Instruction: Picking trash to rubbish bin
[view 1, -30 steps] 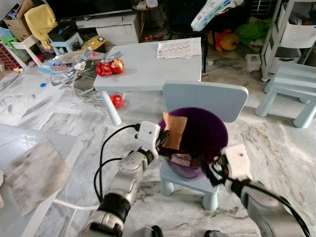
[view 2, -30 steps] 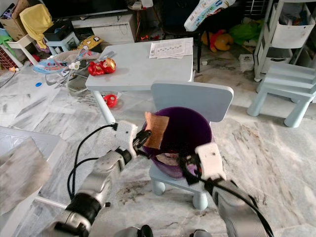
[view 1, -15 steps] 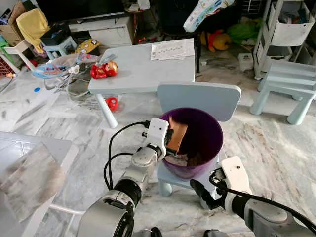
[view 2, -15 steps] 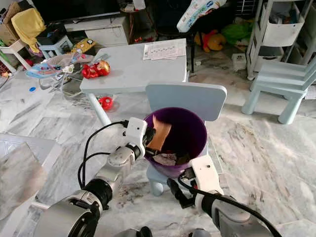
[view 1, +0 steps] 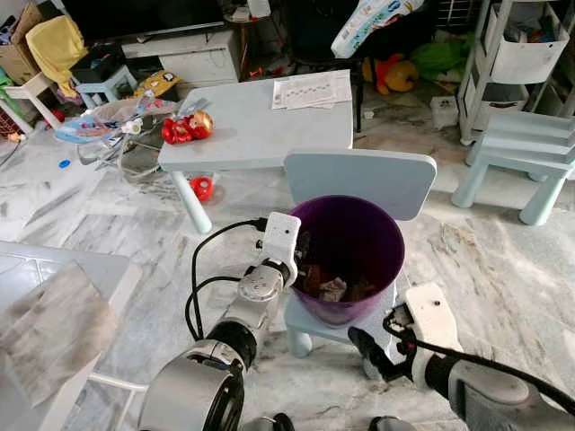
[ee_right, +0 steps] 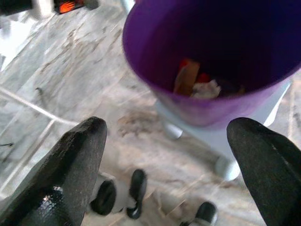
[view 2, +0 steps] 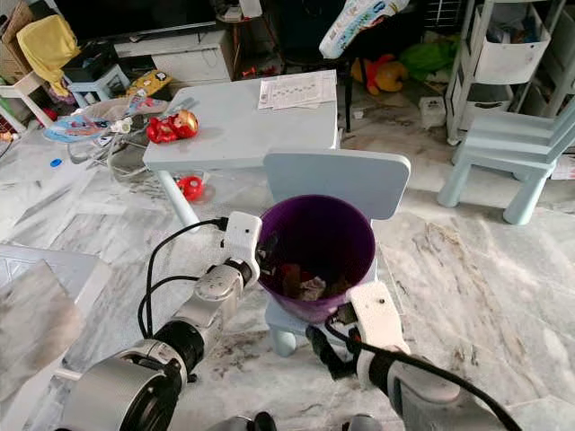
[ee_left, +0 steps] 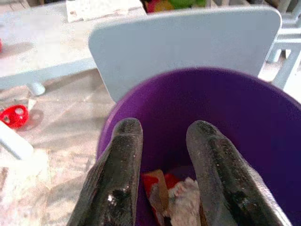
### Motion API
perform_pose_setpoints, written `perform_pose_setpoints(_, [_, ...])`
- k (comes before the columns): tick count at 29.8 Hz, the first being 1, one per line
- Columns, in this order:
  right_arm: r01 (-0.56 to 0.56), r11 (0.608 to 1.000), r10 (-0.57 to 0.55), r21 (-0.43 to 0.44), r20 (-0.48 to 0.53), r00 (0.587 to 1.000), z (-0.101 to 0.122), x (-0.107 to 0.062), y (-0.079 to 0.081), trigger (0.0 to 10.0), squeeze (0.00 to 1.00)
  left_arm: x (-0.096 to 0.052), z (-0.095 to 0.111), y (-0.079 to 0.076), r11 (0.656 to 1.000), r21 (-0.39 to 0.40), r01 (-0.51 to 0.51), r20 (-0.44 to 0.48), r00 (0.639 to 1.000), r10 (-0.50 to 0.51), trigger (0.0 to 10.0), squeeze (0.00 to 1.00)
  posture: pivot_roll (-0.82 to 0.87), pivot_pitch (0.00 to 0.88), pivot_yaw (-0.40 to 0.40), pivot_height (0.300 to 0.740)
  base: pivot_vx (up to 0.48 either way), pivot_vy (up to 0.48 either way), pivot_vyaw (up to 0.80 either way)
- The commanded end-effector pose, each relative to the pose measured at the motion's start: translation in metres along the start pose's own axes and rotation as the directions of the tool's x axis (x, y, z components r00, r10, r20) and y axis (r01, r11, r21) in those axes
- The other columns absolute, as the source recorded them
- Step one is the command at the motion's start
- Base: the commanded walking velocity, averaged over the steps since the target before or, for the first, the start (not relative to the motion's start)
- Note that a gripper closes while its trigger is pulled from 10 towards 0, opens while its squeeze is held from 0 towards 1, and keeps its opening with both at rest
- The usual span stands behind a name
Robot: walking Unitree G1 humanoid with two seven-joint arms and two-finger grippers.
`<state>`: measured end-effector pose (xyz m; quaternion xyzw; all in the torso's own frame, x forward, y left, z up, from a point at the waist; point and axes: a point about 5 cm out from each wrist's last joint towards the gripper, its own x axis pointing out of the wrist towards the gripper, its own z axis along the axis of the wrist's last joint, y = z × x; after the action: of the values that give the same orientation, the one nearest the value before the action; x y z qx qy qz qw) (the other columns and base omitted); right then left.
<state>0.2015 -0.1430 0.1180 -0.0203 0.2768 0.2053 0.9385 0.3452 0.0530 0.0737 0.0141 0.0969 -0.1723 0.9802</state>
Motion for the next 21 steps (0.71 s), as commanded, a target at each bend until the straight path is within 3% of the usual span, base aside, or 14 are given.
perform_pose_setpoints(1, [0.016,0.999,-0.015,-0.045,0.024,1.0,0.003,0.006,-0.001,10.0,1.0,-0.003,0.003,0.024,0.999,0.01,-0.043,0.025,0.999,0.042,10.0,1.0,-0.21,0.106,0.156,0.74,0.0,0.0,0.0])
perform_pose_setpoints(4, [0.056,0.992,-0.051,-0.116,0.047,0.998,0.006,0.013,-0.007,10.0,1.0,-0.006,0.005,0.042,0.996,0.028,-0.088,0.047,0.995,0.087,10.0,1.0,-0.19,0.095,0.153,0.74,0.0,0.0,0.0])
perform_pose_setpoints(5, [0.061,0.994,-0.056,-0.094,0.053,0.997,0.008,0.016,-0.01,10.0,1.0,-0.01,0.005,0.054,0.991,0.048,-0.125,0.061,0.991,0.122,10.0,1.0,-0.18,0.091,0.152,0.74,0.0,0.0,0.0])
perform_pose_setpoints(7, [0.063,0.995,-0.059,-0.076,0.059,0.997,0.01,0.019,-0.011,10.0,1.0,-0.012,0.005,0.06,0.988,0.056,-0.146,0.065,0.988,0.142,10.0,1.0,-0.17,0.088,0.15,0.74,0.0,0.0,0.0])
perform_pose_setpoints(8, [0.086,0.991,-0.078,-0.103,0.076,0.994,0.013,0.024,-0.015,10.0,1.0,-0.019,0.002,0.078,0.976,0.067,-0.207,0.069,0.977,0.202,10.0,1.0,-0.16,0.081,0.145,0.74,0.0,0.0,0.0])
perform_pose_setpoints(10, [0.098,0.99,-0.088,-0.105,0.095,0.992,0.018,0.028,-0.017,10.0,1.0,-0.026,-0.001,0.093,0.965,0.071,-0.253,0.073,0.966,0.248,10.0,1.0,-0.14,0.075,0.14,0.74,0.0,0.0,0.0])
perform_pose_setpoints(11, [0.098,0.99,-0.088,-0.105,0.095,0.992,0.018,0.028,-0.017,10.0,1.0,-0.026,-0.001,0.093,0.965,0.071,-0.253,0.073,0.966,0.248,10.0,1.0,-0.14,0.075,0.14,0.74,0.0,0.0,0.0])
perform_pose_setpoints(14, [0.111,0.986,-0.09,-0.126,0.159,0.983,0.032,0.042,-0.018,10.0,1.0,-0.043,-0.008,0.119,0.94,0.085,-0.33,0.095,0.942,0.322,10.0,1.0,-0.11,0.058,0.128,0.74,0.0,0.0,0.0])
perform_pose_setpoints(19, [0.139,0.98,-0.106,-0.143,0.214,0.971,0.045,0.052,-0.019,10.0,1.0,-0.056,-0.01,0.131,0.92,0.097,-0.38,0.143,0.92,0.365,10.0,1.0,-0.09,0.049,0.115,0.74,0.0,0.0,0.0])
perform_pose_setpoints(21, [0.175,0.973,-0.13,-0.152,0.268,0.955,0.056,0.058,-0.02,10.0,1.0,-0.066,-0.012,0.14,0.898,0.089,-0.431,0.172,0.895,0.413,10.0,1.0,-0.07,0.044,0.108,0.74,0.0,0.0,0.0])
